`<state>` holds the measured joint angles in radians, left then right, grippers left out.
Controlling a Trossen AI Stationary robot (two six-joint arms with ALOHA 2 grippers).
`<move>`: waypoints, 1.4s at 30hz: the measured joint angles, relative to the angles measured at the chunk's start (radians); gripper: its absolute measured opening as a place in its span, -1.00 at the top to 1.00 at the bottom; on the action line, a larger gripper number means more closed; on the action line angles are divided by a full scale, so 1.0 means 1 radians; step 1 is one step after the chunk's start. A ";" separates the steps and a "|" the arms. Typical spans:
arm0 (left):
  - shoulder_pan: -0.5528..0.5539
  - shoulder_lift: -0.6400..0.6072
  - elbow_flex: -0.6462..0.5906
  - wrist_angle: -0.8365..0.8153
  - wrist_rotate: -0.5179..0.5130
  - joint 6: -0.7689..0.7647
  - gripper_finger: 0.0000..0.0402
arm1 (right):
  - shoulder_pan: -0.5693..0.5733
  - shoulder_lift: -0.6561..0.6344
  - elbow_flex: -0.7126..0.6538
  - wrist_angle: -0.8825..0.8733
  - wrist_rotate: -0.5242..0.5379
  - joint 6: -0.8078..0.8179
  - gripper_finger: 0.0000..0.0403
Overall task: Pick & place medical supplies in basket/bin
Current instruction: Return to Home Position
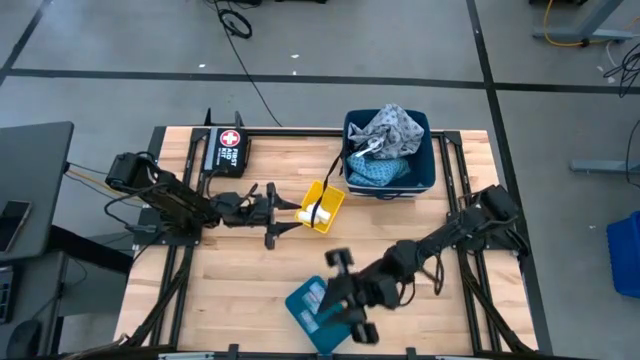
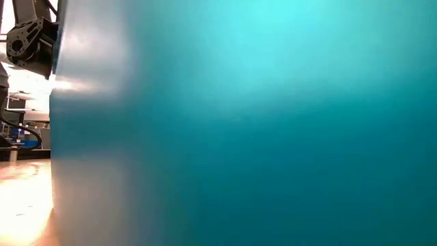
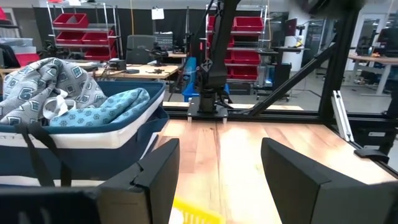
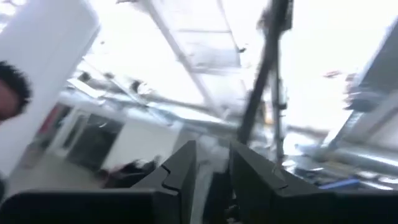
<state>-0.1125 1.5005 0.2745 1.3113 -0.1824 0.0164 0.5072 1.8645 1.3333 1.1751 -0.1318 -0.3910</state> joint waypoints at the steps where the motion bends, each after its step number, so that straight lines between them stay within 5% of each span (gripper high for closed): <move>1: -0.002 0.000 0.000 0.000 0.000 0.001 -0.06 | -0.009 0.000 -0.049 0.072 0.014 -0.001 0.49; 9: -0.006 0.000 0.000 -0.002 0.000 0.014 -0.06 | -0.095 -0.144 -0.442 0.305 0.188 -0.122 0.49; 26: -0.004 -0.015 -0.028 0.012 0.016 0.022 -0.06 | -0.164 -0.599 -1.159 0.243 0.283 0.268 0.49; 34: 0.019 -0.190 -0.267 0.245 -0.089 -0.023 -0.06 | -0.165 -0.618 -1.278 0.284 0.314 0.318 0.49; 42: 0.069 -0.428 -0.266 -0.153 0.019 -0.054 0.05 | -0.165 -0.618 -1.276 0.292 0.360 0.250 0.49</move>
<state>-0.0437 1.0723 0.0090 1.1582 -0.1638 -0.0374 0.3424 1.2464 0.0578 1.4674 0.2282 -0.1407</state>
